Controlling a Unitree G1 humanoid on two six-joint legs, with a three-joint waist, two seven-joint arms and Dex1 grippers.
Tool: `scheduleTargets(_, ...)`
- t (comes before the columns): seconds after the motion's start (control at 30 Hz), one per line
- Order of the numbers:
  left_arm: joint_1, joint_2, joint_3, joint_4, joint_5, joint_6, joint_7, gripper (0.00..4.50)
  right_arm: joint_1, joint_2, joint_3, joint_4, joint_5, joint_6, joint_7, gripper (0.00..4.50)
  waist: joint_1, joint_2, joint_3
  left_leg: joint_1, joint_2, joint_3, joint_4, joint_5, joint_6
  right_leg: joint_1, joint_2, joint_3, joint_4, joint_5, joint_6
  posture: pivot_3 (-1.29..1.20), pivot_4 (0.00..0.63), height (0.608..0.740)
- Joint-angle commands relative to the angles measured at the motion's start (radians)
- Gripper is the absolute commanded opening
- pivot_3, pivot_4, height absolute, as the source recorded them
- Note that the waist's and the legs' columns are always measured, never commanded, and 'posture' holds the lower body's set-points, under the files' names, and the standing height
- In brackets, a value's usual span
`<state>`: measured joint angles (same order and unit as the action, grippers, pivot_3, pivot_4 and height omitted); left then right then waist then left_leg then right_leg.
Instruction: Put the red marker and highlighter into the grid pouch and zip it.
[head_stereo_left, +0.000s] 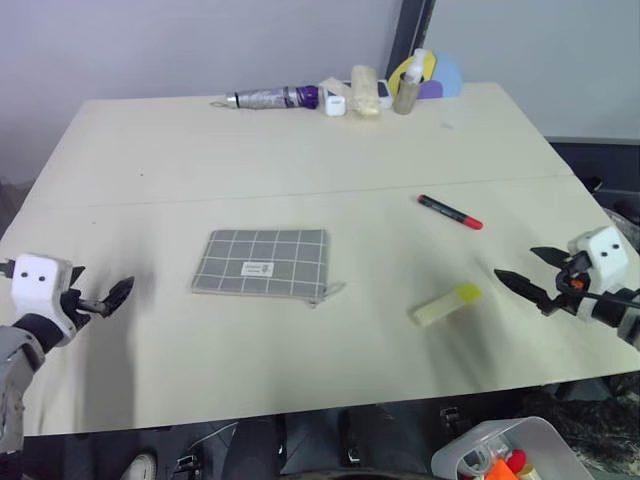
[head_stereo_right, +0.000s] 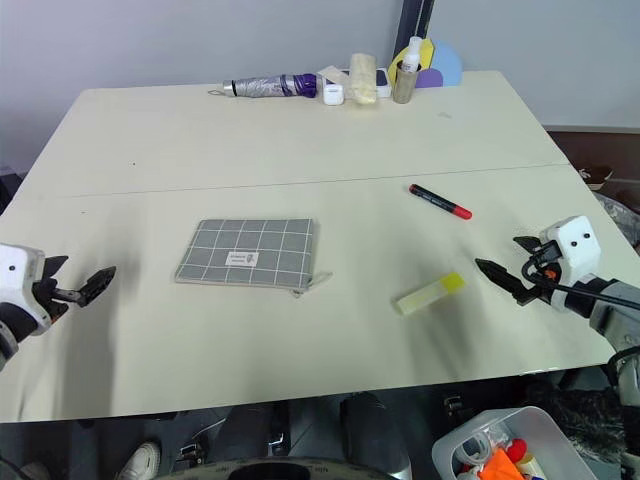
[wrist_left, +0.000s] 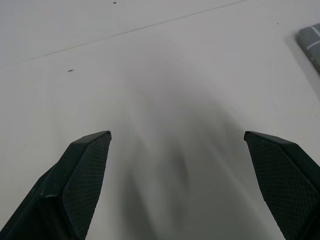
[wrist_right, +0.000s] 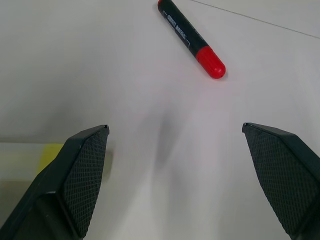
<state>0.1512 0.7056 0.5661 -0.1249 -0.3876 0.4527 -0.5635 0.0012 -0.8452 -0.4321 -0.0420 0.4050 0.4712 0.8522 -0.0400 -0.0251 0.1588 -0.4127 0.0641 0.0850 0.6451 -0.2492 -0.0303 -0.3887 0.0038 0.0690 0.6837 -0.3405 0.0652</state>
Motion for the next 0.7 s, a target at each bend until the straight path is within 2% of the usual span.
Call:
scheduleTargets(0.03, 0.001, 0.001, 0.033, -0.037, -0.007, -0.006, 0.011, 4.5, -0.019, -0.01, -0.007, 0.0, 0.0, -0.024, 0.003, 4.43, 0.0, 0.0, 0.0, 0.0, 0.0, 0.0, 0.0, 0.0, 0.0, 0.0, 0.0, 0.0, 0.0, 0.0, 0.0, 0.0, 0.15, 0.74)
scheduleTargets(0.3, -0.004, 0.003, -0.014, -0.041, 0.036, -0.044, 0.021, 4.5, -0.075, 0.019, 0.058, -0.061, -0.006, -0.012, -0.038, 4.43, -0.004, 0.0, 0.0, 0.0, 0.0, 0.0, 0.0, 0.0, 0.0, 0.0, 0.0, 0.0, 0.0, 0.0, 0.0, 0.0, 0.15, 0.74)
scheduleTargets(0.5, -0.014, 0.045, -0.154, -0.001, 0.231, -0.271, 0.014, 4.5, -0.161, 0.102, 0.196, -0.214, 0.014, 0.069, -0.103, 4.43, -0.004, 0.0, 0.0, 0.0, 0.0, 0.0, 0.0, 0.0, 0.0, 0.0, 0.0, 0.0, 0.0, 0.0, 0.0, 0.0, 0.15, 0.74)
scheduleTargets(0.57, -0.017, 0.064, -0.209, 0.024, 0.301, -0.366, 0.006, 4.5, -0.211, 0.143, 0.246, -0.256, 0.04, 0.133, -0.128, 3.91, -0.004, 0.0, 0.0, 0.0, 0.0, 0.0, 0.0, 0.0, 0.0, 0.0, 0.0, 0.0, 0.0, 0.0, 0.0, 0.0, 0.15, 0.74)
scheduleTargets(0.63, -0.033, 0.072, -0.235, 0.054, 0.329, -0.422, 0.004, 4.5, -0.233, 0.159, 0.29, -0.285, 0.031, 0.175, -0.149, 3.17, -0.004, 0.0, 0.0, 0.0, 0.0, 0.0, 0.0, 0.0, 0.0, 0.0, 0.0, 0.0, 0.0, 0.0, 0.0, 0.0, 0.15, 0.74)
scheduleTargets(0.7, -0.069, 0.085, -0.265, 0.098, 0.356, -0.477, -0.006, 4.5, -0.257, 0.191, 0.348, -0.311, 0.007, 0.205, -0.192, 2.08, -0.001, 0.0, 0.0, 0.0, 0.0, 0.0, -0.001, 0.0, 0.0, -0.001, -0.001, 0.0, 0.0, 0.0, 0.0, 0.0, 0.15, 0.74)
